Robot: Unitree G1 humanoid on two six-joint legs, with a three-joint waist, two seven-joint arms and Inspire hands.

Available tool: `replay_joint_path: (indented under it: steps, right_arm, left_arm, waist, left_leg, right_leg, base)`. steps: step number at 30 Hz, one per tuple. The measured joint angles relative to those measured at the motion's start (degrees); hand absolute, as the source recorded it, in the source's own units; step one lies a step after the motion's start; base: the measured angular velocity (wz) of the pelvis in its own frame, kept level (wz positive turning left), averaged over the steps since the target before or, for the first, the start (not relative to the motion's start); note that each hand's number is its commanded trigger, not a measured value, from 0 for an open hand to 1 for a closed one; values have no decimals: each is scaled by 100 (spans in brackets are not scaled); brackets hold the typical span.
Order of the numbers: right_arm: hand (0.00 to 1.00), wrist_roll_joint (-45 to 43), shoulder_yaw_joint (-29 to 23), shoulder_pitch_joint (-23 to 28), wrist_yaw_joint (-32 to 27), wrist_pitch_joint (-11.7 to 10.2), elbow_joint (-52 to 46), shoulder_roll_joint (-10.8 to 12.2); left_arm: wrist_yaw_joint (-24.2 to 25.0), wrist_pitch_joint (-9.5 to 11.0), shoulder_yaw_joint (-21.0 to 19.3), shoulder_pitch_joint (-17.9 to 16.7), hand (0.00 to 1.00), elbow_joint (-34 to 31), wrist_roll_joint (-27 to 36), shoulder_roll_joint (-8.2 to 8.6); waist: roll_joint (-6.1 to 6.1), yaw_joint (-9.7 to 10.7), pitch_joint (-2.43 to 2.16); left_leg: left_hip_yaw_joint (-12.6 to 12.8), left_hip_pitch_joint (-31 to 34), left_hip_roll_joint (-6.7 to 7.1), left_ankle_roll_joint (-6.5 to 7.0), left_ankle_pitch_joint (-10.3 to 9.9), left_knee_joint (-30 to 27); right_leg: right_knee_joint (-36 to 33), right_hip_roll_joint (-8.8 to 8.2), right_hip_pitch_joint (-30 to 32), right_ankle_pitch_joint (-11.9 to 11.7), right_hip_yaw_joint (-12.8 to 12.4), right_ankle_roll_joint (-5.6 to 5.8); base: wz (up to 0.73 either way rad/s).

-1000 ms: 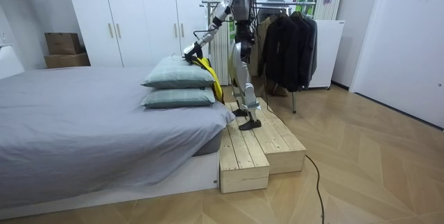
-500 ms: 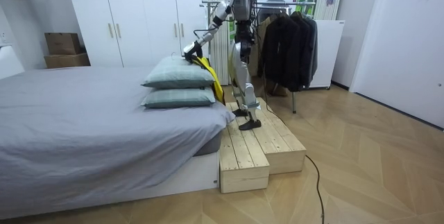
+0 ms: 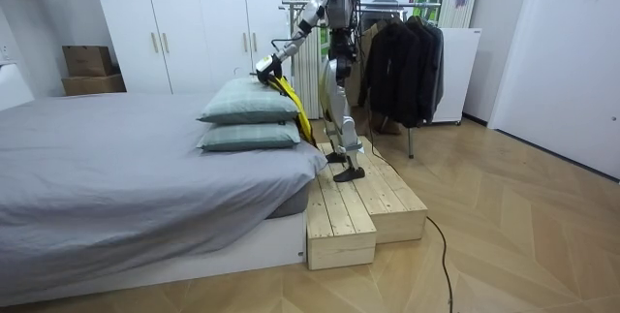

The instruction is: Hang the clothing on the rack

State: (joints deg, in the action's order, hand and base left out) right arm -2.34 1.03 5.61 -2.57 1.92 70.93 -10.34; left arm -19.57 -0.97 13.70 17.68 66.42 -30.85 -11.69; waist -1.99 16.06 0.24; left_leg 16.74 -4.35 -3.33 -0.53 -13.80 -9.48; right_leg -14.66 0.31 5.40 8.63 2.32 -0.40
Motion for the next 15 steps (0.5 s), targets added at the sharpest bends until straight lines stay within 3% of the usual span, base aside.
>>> replay_joint_path:
  steps: [6, 15]
  right_arm:
    - [0, 348, -16, -27, -106, -35, 32, -4]
    - [0, 1577, -37, -51, 94, -332, 54, 11]
  left_arm:
    - [-6, 28, -19, -295, 100, -635, 212, 53]
    - [-4, 201, -71, -572, 100, -1139, 431, 69]
  waist:
    - [-1, -123, -1]
    - [39, -285, 25]
  left_leg:
    - [-109, -141, -4, 0, 0, 0]
    - [-183, -262, 1, 0, 0, 8]
  right_leg:
    - [107, -17, -253, 0, 102, 0]
    - [212, -22, -454, 6, 163, 7]
  base:
    - [10]
    - [6]
